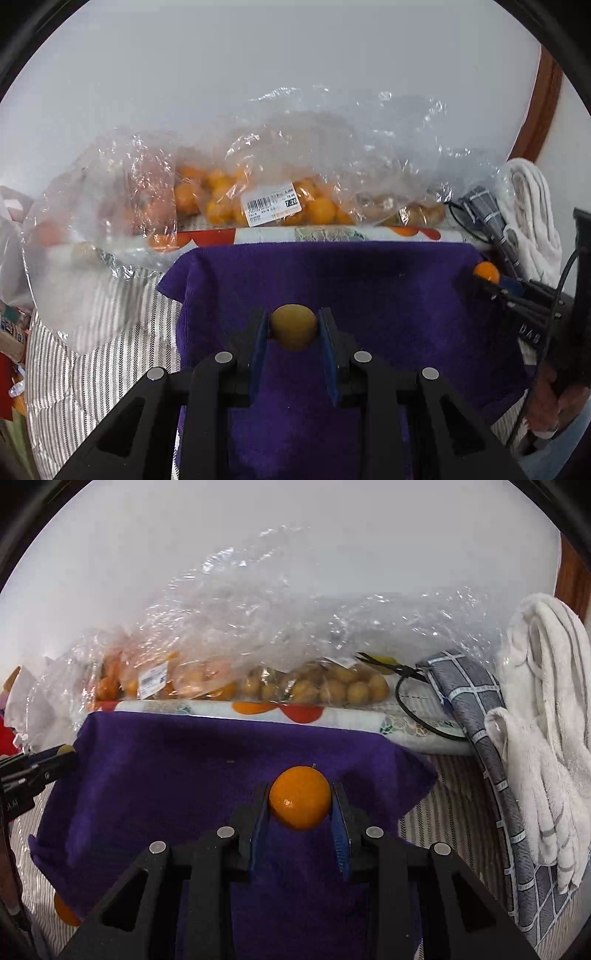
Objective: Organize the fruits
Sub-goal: 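Lift both held fruits and carry them over the purple towel, then open right gripper dropping the orange while left gripper releases the green fruit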
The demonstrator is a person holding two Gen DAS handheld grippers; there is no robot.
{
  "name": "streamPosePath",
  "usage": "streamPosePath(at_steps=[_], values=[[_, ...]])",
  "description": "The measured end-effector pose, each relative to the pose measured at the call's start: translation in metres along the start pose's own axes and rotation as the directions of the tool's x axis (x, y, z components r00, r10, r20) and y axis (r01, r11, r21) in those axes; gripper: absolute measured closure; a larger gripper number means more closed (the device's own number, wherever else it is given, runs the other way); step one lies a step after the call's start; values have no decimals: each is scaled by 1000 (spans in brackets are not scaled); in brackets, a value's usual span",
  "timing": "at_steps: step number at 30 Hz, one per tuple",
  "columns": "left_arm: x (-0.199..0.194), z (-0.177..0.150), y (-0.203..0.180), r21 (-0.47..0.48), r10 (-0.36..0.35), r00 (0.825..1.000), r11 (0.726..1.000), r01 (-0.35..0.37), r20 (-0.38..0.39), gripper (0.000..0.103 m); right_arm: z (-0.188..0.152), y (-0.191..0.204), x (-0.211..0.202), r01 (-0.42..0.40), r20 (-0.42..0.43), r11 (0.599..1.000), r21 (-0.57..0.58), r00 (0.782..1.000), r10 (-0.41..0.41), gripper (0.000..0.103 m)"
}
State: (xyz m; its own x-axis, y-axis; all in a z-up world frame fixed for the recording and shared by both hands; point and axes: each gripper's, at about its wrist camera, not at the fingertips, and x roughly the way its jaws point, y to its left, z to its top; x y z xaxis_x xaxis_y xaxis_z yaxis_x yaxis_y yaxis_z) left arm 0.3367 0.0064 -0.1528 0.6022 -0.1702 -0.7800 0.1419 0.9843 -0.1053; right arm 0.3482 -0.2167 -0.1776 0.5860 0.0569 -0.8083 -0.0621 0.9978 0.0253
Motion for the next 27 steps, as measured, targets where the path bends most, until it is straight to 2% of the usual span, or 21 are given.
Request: streamPosePath(at_steps=[10, 15, 21, 27], values=[[2, 3, 16, -51, -27, 1000, 998, 27, 7, 77, 14, 5, -1, -24, 18, 1000, -16, 1000, 25, 72], [13, -2, 7, -30, -48, 998, 998, 47, -30, 77, 9, 7, 12, -25, -29, 999, -35, 999, 24, 72], [28, -10, -2, 7, -20, 996, 1000, 20, -85, 77, 6, 8, 23, -20, -89, 999, -51, 996, 16, 72], [34, -12, 0, 7, -12, 994, 1000, 12, -107, 77, 3, 11, 32, -3, -140, 998, -67, 990, -7, 72]])
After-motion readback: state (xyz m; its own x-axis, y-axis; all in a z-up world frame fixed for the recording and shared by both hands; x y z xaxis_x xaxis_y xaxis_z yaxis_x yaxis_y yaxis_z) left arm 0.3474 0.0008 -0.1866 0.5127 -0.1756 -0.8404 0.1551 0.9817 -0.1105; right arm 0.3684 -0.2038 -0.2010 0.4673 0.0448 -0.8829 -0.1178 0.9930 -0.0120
